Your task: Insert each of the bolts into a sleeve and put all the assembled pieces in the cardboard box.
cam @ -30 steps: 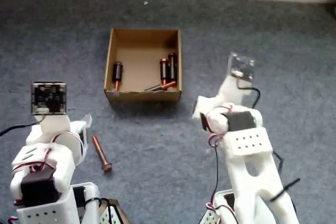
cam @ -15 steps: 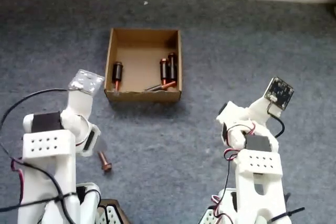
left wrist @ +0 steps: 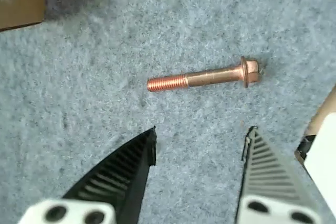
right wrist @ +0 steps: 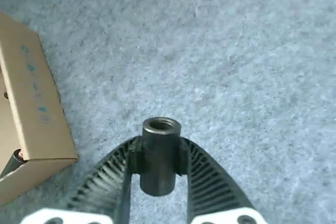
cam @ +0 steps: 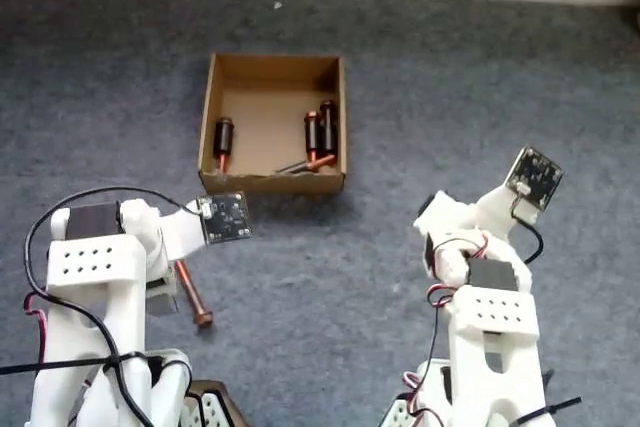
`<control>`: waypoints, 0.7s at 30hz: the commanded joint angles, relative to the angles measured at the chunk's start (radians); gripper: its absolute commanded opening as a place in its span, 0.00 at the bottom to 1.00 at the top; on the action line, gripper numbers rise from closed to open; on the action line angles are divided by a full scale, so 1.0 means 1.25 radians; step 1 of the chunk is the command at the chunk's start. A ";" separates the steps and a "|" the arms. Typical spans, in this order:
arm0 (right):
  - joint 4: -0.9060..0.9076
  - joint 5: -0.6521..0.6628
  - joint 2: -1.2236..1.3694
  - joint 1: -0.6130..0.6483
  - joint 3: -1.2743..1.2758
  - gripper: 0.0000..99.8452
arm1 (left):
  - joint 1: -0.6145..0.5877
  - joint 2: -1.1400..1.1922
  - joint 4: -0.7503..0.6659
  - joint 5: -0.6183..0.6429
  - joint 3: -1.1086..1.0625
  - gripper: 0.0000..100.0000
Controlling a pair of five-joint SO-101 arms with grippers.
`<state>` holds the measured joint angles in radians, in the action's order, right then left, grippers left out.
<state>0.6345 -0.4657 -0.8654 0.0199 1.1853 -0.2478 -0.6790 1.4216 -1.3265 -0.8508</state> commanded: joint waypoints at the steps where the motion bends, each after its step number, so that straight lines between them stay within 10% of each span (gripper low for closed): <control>1: -0.018 -0.006 -0.024 -0.010 -0.006 0.01 | 0.015 0.002 -0.096 -0.270 -0.066 0.28; 21: -0.018 -0.006 -0.024 -0.010 -0.006 0.01 | 0.180 0.002 -0.410 -0.161 -0.288 0.28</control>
<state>0.6345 -0.4657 -0.8654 0.0199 1.1853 -0.0959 -0.6790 0.9567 -1.3265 -1.2190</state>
